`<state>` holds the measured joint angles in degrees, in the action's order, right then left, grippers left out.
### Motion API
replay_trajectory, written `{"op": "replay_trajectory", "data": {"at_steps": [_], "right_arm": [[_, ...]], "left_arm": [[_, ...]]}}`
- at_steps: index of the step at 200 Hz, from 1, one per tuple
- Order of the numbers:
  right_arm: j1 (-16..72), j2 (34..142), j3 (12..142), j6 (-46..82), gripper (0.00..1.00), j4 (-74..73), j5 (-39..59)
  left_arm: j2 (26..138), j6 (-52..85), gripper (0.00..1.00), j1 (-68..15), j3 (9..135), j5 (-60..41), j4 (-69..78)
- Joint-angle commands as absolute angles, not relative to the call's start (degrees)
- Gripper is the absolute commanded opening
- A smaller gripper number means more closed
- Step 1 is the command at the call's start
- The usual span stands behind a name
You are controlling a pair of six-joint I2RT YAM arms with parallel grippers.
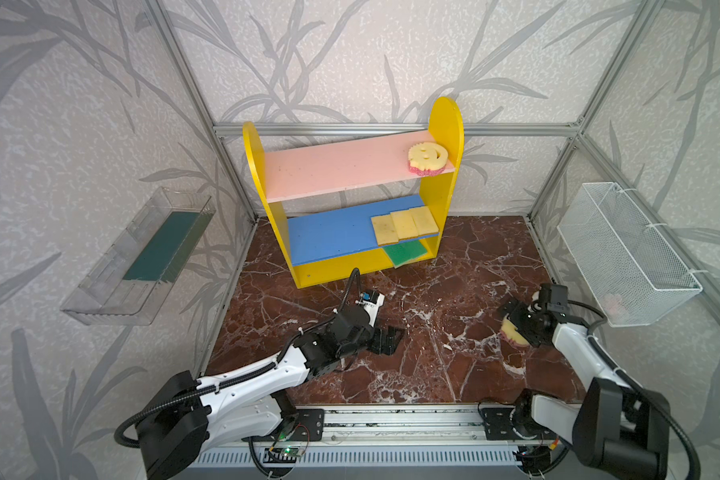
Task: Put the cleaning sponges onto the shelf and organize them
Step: 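Grasp the second smiley sponge with the right gripper and carry it toward the shelf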
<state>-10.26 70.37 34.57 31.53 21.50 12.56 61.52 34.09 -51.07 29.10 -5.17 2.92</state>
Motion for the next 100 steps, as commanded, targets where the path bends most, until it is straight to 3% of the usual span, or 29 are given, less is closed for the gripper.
{"op": "replay_trajectory", "data": {"at_steps": [1, 41, 100], "right_arm": [[1.6, 77.2, 37.1, 31.3, 0.99, 23.2, 15.3], [17.6, 84.6, 44.9, 34.0, 0.99, 22.3, 13.9], [21.4, 78.8, 51.2, 30.7, 0.99, 28.8, 13.5]], "left_arm": [[59.2, 36.5, 0.94, -51.2, 26.6, -2.2, 4.6], [53.9, 38.5, 0.94, -51.2, 21.6, 0.7, 3.6], [53.8, 38.9, 0.94, -50.9, 21.4, 2.9, 2.4]]}}
